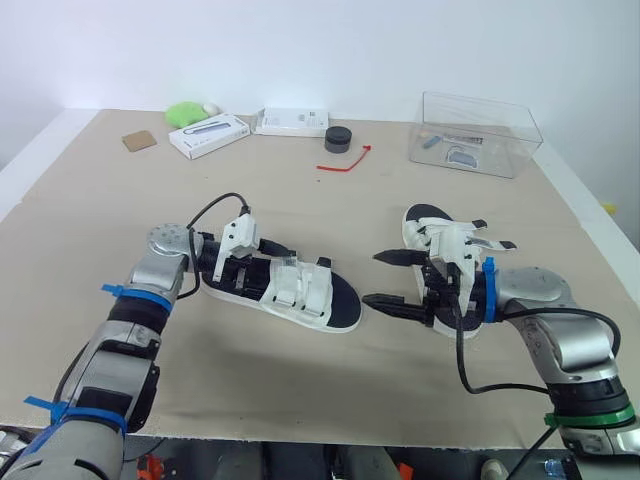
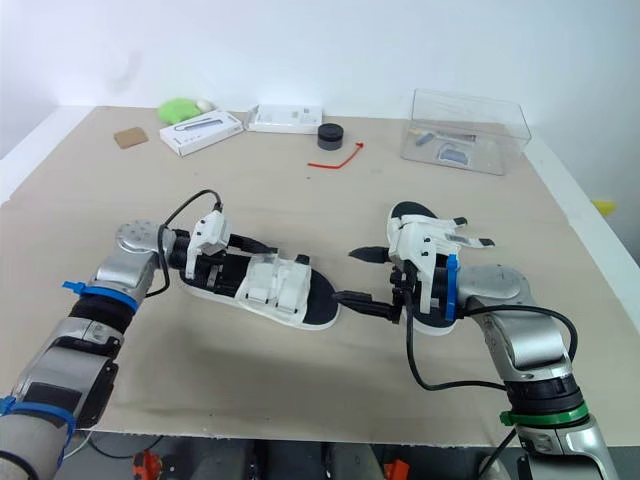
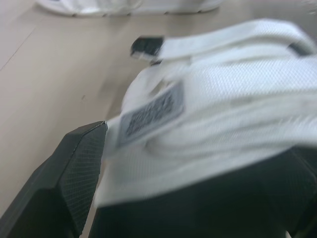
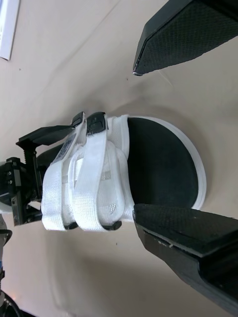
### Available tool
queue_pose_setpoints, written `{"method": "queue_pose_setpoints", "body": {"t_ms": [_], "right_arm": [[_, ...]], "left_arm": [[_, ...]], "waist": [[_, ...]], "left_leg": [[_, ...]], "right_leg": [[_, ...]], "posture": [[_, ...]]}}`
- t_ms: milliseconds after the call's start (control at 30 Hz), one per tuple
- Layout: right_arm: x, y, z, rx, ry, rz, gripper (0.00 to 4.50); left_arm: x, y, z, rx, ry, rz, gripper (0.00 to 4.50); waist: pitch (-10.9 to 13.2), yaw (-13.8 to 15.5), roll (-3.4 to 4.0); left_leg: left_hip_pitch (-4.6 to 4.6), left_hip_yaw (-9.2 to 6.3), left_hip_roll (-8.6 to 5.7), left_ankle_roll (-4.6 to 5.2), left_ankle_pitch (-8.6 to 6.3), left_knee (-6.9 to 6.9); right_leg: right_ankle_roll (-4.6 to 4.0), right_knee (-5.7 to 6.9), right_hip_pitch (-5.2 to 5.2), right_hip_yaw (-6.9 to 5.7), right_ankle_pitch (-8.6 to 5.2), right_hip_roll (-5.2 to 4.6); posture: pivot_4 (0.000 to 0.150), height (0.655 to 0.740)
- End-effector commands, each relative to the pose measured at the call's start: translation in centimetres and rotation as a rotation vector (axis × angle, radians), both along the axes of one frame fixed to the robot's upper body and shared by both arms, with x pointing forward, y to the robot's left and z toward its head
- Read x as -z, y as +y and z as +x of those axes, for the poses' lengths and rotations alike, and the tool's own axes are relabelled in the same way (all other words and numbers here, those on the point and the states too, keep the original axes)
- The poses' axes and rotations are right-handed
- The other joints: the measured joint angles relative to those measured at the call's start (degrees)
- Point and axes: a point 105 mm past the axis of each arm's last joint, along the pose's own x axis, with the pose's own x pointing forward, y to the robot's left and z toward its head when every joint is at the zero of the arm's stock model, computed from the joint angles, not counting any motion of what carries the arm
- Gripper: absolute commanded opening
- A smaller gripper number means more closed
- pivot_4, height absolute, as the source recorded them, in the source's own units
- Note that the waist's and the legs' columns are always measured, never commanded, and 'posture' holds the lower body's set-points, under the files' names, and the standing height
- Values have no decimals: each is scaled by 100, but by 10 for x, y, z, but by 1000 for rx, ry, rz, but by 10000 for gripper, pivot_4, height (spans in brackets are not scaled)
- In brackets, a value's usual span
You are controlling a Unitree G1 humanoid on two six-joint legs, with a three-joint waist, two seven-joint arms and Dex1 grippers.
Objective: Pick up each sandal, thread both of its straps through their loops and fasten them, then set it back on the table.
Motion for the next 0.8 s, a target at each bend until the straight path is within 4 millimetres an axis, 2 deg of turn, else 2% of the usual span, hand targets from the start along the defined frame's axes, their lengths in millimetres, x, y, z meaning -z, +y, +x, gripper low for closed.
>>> {"method": "queue_pose_setpoints", "body": {"t_ms": [33, 267, 367, 433, 567, 700, 800], "right_arm": [[-5, 4, -3, -19, -50, -19, 45000], [-8, 7, -3, -14, -50, 19, 45000], [-10, 9, -3, -19, -57, 29, 45000], [-14, 11, -2, -22, -61, 44, 45000], [-23, 13, 4, -7, -69, 74, 45000], [-27, 17, 10, 0, -59, 101, 45000], [-36, 29, 19, -2, -28, 162, 45000]], "left_arm": [[-12, -7, 3, 22, -16, -16, 32530], [-14, -12, 13, -33, -56, -11, 355], [-20, -11, 20, -114, -88, -34, 355], [-31, -5, 31, -235, -119, -74, 355], [-47, 20, 50, -535, -195, -97, 355], [-55, 69, 66, -932, -362, -6, 355], [-59, 119, 72, -1345, -345, -45, 355]], "waist": [[0, 0, 0], [0, -1, 0], [0, 0, 0], [0, -2, 0], [1, -20, 2], [2, -50, 3], [2, -62, 3]], "left_leg": [[0, 0, 0, 0, 0, 1], [1, -2, 0, 1, -1, 5], [2, -4, 0, 2, -1, 6], [3, -6, 1, 2, -1, 13], [5, -5, 11, 2, -1, 28], [6, -7, 25, 1, -1, 29], [4, -10, 29, 1, -1, 30]], "right_leg": [[0, 0, 0, 0, 0, 0], [0, 2, 3, -2, 0, 0], [0, 4, 4, -2, 0, 1], [0, 12, 5, -3, 0, 0], [0, 24, 5, 2, 2, 6], [-7, 26, 4, 10, 7, 13], [-13, 28, 3, 16, 10, 15]], "posture": [[1500, 7400], [1500, 7400], [1500, 7400], [1500, 7400], [1500, 7400], [1500, 7400], [1500, 7400]]}}
